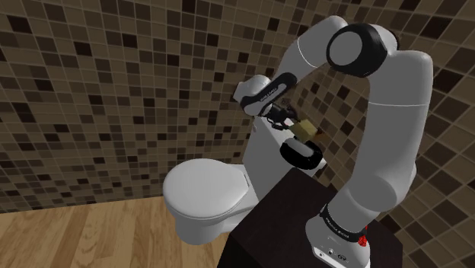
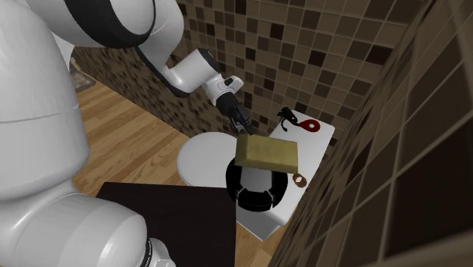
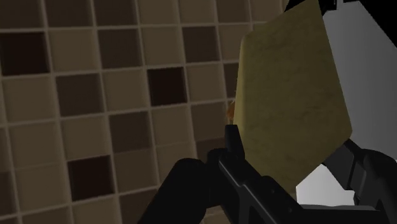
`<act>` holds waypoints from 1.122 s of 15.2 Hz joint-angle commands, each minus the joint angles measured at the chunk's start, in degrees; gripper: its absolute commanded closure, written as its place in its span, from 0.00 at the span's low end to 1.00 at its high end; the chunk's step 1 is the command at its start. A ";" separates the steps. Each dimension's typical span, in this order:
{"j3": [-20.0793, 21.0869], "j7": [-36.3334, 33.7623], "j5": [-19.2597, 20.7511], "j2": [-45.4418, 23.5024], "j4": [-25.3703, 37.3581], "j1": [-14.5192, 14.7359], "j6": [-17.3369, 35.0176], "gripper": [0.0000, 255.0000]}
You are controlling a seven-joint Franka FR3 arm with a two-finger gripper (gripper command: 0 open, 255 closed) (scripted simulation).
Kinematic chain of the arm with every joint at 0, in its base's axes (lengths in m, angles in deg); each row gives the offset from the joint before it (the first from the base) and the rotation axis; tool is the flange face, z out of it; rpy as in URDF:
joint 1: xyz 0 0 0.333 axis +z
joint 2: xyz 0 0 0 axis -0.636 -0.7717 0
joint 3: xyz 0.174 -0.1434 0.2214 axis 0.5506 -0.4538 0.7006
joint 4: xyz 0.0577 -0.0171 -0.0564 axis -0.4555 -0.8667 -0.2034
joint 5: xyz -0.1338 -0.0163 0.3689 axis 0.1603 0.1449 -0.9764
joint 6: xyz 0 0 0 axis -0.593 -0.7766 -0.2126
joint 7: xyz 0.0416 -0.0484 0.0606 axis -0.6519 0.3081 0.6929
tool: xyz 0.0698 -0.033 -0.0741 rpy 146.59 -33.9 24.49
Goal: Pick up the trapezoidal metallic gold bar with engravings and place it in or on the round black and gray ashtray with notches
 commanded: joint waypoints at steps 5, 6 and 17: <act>1.27 -5.13 -1.59 10.93 -16.03 1.04 2.12 1.00; 1.68 -6.32 -2.20 13.63 -19.84 1.40 2.51 1.00; 1.47 -10.86 -2.01 5.47 -18.80 0.93 8.03 1.00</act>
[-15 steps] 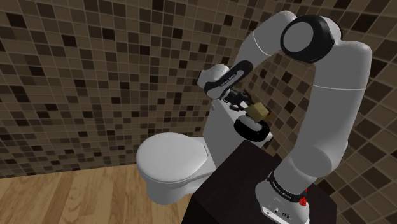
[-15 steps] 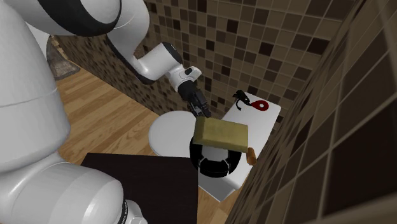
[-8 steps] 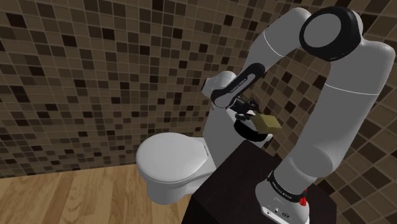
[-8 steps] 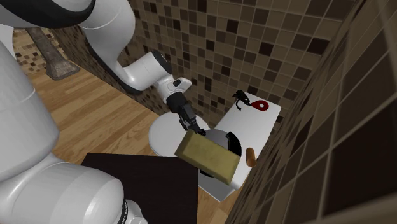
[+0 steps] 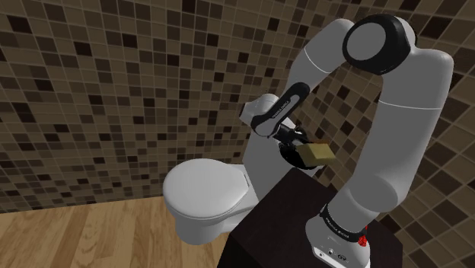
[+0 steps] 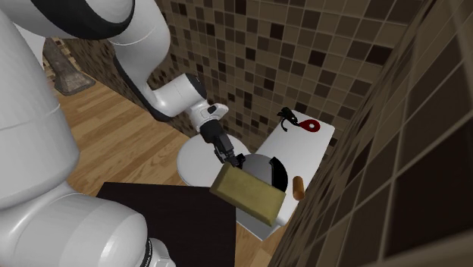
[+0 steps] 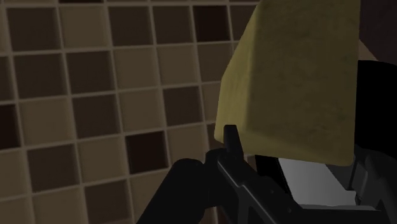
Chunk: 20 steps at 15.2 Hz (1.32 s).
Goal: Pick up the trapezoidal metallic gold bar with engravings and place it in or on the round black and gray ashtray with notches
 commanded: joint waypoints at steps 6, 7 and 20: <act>0.04 -1.95 0.04 -3.65 0.67 -0.19 2.30 1.00; 0.05 -1.96 0.04 -3.65 0.67 -0.19 2.30 1.00; 1.43 -1.31 -1.94 -4.28 3.80 0.95 -0.56 0.00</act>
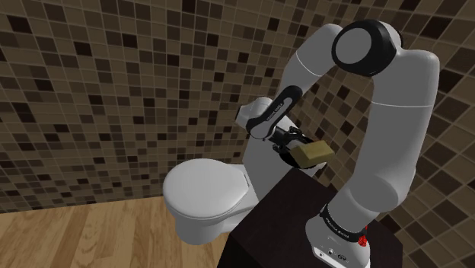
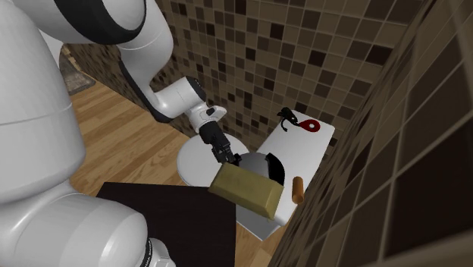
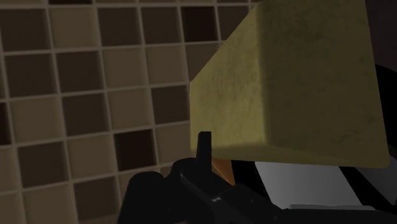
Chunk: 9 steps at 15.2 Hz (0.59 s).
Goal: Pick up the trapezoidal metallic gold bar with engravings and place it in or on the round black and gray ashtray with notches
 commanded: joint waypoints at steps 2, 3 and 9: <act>1.53 0.77 -2.52 -0.89 3.96 1.71 -3.25 0.00; 1.53 0.77 -2.52 -0.89 3.96 1.71 -3.25 0.00; 1.53 0.77 -2.52 -0.89 3.96 1.71 -3.25 0.00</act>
